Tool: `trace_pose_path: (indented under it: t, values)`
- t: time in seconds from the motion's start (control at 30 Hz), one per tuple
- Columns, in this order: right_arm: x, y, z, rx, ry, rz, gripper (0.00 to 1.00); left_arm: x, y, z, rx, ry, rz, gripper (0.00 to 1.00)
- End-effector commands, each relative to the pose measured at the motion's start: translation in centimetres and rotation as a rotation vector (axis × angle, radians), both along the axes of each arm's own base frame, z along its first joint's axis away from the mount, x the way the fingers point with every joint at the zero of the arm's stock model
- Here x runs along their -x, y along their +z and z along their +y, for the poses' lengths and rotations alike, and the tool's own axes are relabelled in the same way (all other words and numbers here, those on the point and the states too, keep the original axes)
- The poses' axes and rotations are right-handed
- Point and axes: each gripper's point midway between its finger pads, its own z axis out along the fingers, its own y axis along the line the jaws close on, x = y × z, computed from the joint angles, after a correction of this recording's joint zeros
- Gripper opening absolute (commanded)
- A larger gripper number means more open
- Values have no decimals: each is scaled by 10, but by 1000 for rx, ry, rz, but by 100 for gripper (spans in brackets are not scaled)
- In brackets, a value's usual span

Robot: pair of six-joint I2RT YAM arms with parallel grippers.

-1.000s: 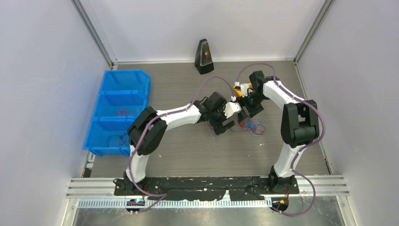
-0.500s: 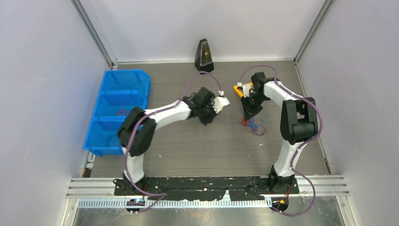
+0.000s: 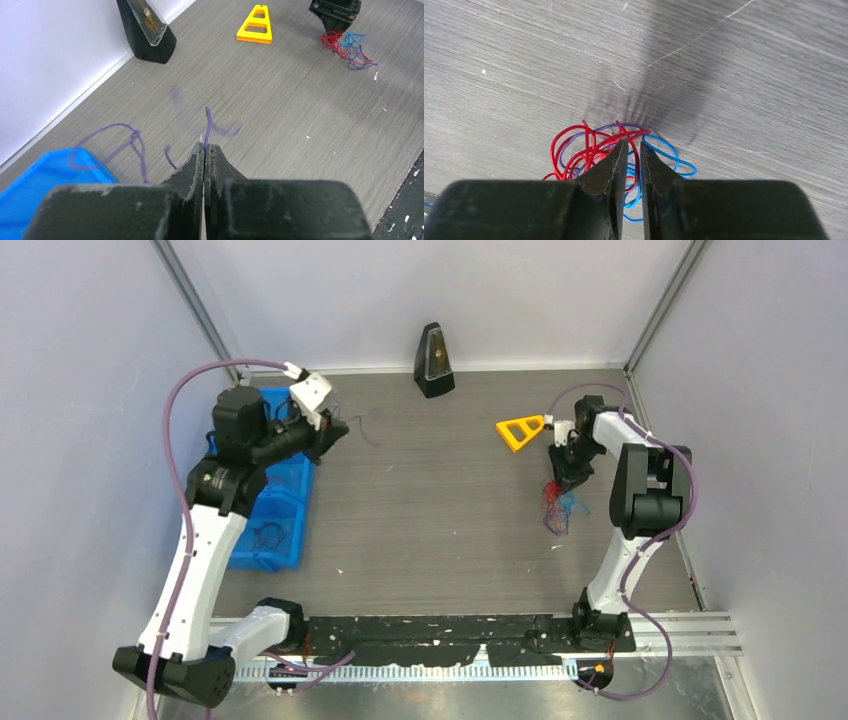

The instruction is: Untangle the cables

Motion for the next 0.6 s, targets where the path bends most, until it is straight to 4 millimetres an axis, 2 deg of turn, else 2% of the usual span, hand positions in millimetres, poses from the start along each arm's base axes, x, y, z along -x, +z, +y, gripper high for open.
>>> trace_pose_path:
  t: [0.0,0.07,0.1,0.17,0.27,0.4,0.5,0.57]
  values:
    - [-10,11,7,-28,38,-29,20,29,18,19,57,15,46,0]
    - [-12,18,20,-100,42,-39,15,37,23,42,55,89,44,0]
    - [-12,22,23,-116,43,-43,9,43,20,52,46,118,54,0]
    - [-13,31,33,-167,52,-56,6,55,11,78,10,189,75,0]
    - [-12,48,52,-260,76,-86,6,77,-19,107,-78,254,155,0]
    - [-7,67,74,-346,122,-116,5,101,-69,144,-193,332,292,0]
    - [-5,78,89,-392,160,-136,5,102,-101,175,-262,411,342,0]
    - [-4,86,99,-412,191,-149,5,97,-111,198,-283,471,340,0]
